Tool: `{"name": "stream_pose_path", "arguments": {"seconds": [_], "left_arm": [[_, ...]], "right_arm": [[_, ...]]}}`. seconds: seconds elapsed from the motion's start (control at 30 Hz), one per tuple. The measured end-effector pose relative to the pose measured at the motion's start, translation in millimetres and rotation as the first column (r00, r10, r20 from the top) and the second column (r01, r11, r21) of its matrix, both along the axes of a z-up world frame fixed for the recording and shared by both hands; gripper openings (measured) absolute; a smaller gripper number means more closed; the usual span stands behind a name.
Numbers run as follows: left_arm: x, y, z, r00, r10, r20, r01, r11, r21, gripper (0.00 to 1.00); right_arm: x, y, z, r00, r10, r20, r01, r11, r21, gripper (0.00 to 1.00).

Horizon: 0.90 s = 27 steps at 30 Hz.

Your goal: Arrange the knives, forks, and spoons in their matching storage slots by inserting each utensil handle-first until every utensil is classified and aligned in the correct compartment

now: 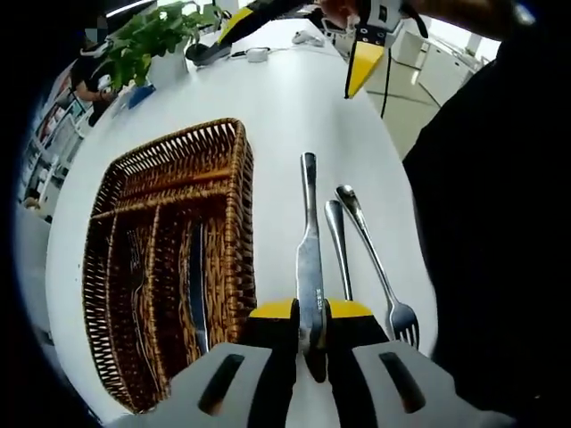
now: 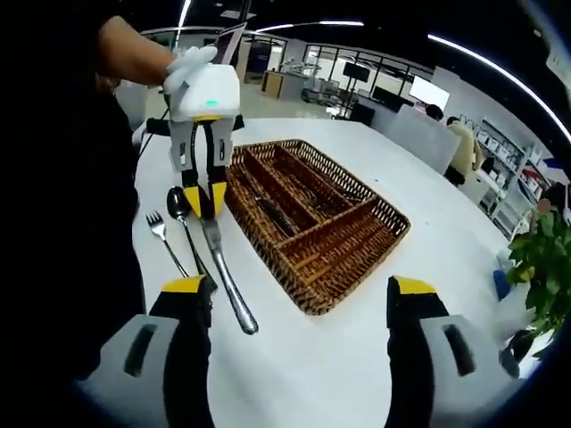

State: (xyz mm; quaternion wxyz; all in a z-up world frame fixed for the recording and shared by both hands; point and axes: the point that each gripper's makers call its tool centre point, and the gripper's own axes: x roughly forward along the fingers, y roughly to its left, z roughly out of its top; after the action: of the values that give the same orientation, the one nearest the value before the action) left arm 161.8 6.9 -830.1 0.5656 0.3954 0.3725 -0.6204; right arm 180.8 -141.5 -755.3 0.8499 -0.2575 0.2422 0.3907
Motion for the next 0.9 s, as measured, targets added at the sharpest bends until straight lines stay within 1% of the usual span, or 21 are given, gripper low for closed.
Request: {"name": "stream_pose_path", "arguments": {"seconds": [0.03, 0.07, 0.1, 0.17, 0.2, 0.27, 0.3, 0.37, 0.4, 0.43, 0.47, 0.5, 0.53, 0.57, 0.63, 0.7, 0.73, 0.8, 0.83, 0.87, 0.9], "left_arm": [[0.1, 0.1, 0.4, 1.000, -0.001, -0.001, 0.001, 1.000, 0.002, 0.00], [7.7, -10.6, 9.7, 0.998, 0.055, 0.019, -0.054, 0.998, -0.036, 0.00], [5.2, -9.5, 13.6, 1.000, 0.007, 0.009, -0.007, 1.000, -0.008, 0.00], [6.4, -7.6, 17.6, 1.000, -0.023, 0.020, 0.023, 1.000, -0.006, 0.00], [0.5, -1.7, 13.6, 0.998, -0.054, -0.016, 0.054, 0.999, 0.006, 0.00], [-0.1, 8.6, 4.7, 0.999, -0.047, -0.011, 0.048, 0.998, 0.043, 0.00], [-13.3, 18.0, -1.8, 0.996, -0.024, -0.090, 0.032, 0.996, 0.079, 0.00], [-6.1, 17.3, -10.0, 1.000, -0.009, -0.025, 0.011, 0.998, 0.056, 0.00], [-6.4, 17.3, -14.4, 1.000, 0.000, -0.019, 0.001, 0.999, 0.049, 0.06], [-10.8, 22.4, -22.6, 0.998, 0.045, -0.038, -0.042, 0.996, 0.077, 0.11], [-12.1, 21.2, -26.6, 0.998, 0.045, -0.040, -0.042, 0.997, 0.069, 0.13], [-8.9, 19.2, -31.0, 0.998, 0.055, -0.007, -0.054, 0.997, 0.052, 0.12], [-8.3, 18.6, -34.1, 0.999, 0.048, 0.003, -0.048, 0.998, 0.045, 0.13], [-12.2, 17.2, -37.4, 0.999, 0.032, -0.006, -0.032, 0.999, 0.033, 0.14], [-13.3, 15.9, -42.0, 0.999, 0.032, -0.005, -0.032, 0.999, 0.028, 0.18], [-18.0, 16.2, -44.7, 0.999, 0.022, -0.024, -0.021, 0.999, 0.036, 0.19], [-16.6, 13.0, -42.1, 0.999, 0.027, -0.019, -0.027, 1.000, 0.017, 0.19], [-15.7, 12.8, -42.7, 1.000, 0.006, 0.002, -0.006, 1.000, 0.020, 0.17], [-10.9, 13.1, -42.9, 0.998, -0.034, 0.053, 0.032, 0.999, 0.030, 0.16], [-13.4, 11.5, -42.5, 0.997, -0.064, 0.051, 0.062, 0.998, 0.025, 0.15], [-14.3, 12.9, -42.7, 0.999, -0.022, 0.035, 0.021, 0.999, 0.037, 0.15]], "right_arm": [[0.2, 0.0, -0.1, 1.000, 0.001, 0.001, -0.001, 1.000, -0.001, 0.83], [-0.1, 0.0, -1.4, 1.000, 0.006, -0.004, -0.006, 1.000, -0.007, 0.82], [-2.1, 0.8, -3.4, 1.000, 0.017, -0.018, -0.017, 1.000, -0.009, 0.81], [-2.4, 1.7, -3.7, 1.000, 0.026, -0.010, -0.026, 0.999, -0.019, 0.80], [-2.6, 2.2, -4.0, 1.000, 0.029, -0.011, -0.029, 0.999, -0.018, 0.80], [-3.1, 3.0, -4.1, 0.999, 0.031, -0.011, -0.031, 0.999, -0.020, 0.80], [-2.9, 4.0, -3.0, 1.000, 0.028, -0.010, -0.028, 1.000, -0.012, 0.80], [-3.3, 4.4, -2.7, 1.000, 0.022, -0.009, -0.022, 1.000, -0.006, 0.80], [-3.8, 4.5, -3.1, 1.000, 0.017, -0.011, -0.017, 1.000, 0.001, 0.80], [-4.8, 4.8, -3.7, 1.000, 0.016, -0.015, -0.016, 1.000, 0.005, 0.80], [-5.2, 4.6, -4.7, 1.000, 0.014, -0.017, -0.014, 1.000, 0.004, 0.81], [-5.6, 4.0, -6.1, 1.000, 0.013, -0.017, -0.013, 1.000, 0.001, 0.81], [-5.8, 3.8, -6.5, 1.000, 0.014, -0.019, -0.014, 1.000, 0.001, 0.81], [-6.1, 4.0, -6.4, 1.000, 0.012, -0.022, -0.012, 1.000, 0.002, 0.81], [-5.3, 3.8, -4.9, 1.000, 0.010, -0.019, -0.010, 1.000, 0.005, 0.81], [-4.4, 3.8, -2.6, 1.000, 0.009, -0.017, -0.009, 1.000, 0.008, 0.81], [-3.4, 3.1, -2.1, 1.000, 0.007, -0.015, -0.007, 1.000, 0.007, 0.81], [-2.5, 2.6, -2.3, 1.000, 0.004, -0.018, -0.003, 1.000, 0.007, 0.81], [-2.1, 2.2, -2.3, 1.000, 0.001, -0.017, -0.001, 1.000, 0.006, 0.81], [-1.9, 2.2, -2.2, 1.000, 0.000, -0.017, 0.000, 1.000, 0.007, 0.81], [-2.1, 3.1, -1.7, 1.000, 0.000, -0.018, 0.000, 1.000, 0.011, 0.81]]}}
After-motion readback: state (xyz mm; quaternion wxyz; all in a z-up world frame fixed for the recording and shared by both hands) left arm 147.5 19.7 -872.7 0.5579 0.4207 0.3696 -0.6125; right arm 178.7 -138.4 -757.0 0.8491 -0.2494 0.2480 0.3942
